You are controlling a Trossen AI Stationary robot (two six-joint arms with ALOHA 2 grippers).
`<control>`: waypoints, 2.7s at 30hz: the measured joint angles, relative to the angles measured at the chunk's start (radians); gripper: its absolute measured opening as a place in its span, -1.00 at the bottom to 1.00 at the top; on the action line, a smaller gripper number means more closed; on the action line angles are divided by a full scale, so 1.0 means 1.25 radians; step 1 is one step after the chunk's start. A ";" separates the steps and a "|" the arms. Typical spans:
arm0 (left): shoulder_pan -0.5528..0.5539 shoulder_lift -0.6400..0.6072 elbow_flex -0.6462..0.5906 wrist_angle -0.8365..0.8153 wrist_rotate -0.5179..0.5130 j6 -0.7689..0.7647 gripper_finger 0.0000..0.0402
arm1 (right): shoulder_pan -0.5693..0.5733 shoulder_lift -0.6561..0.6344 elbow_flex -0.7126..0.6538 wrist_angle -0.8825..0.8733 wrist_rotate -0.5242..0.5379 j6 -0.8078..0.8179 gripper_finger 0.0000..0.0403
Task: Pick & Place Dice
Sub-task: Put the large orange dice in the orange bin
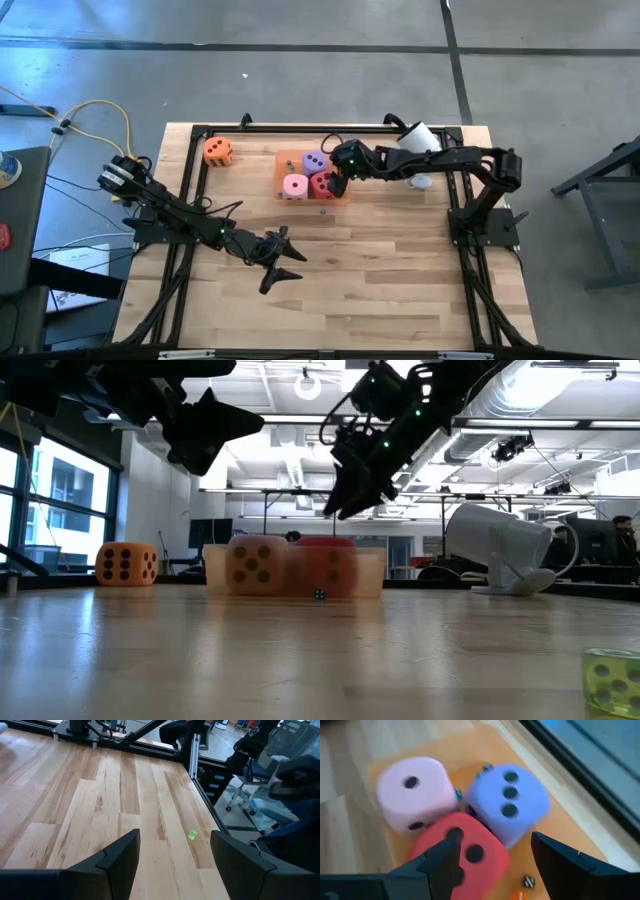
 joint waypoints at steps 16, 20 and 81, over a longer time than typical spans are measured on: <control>0.000 0.000 0.000 0.001 0.000 -0.002 0.17 | 0.214 -0.143 0.003 0.106 0.217 -0.267 0.31; 0.003 0.000 0.000 -0.001 0.001 -0.002 0.17 | 0.254 -0.194 0.003 0.111 0.219 -0.297 0.61; 0.221 -0.094 0.000 -0.031 -0.030 0.253 0.17 | 0.868 -0.198 0.000 -0.264 0.824 0.385 0.66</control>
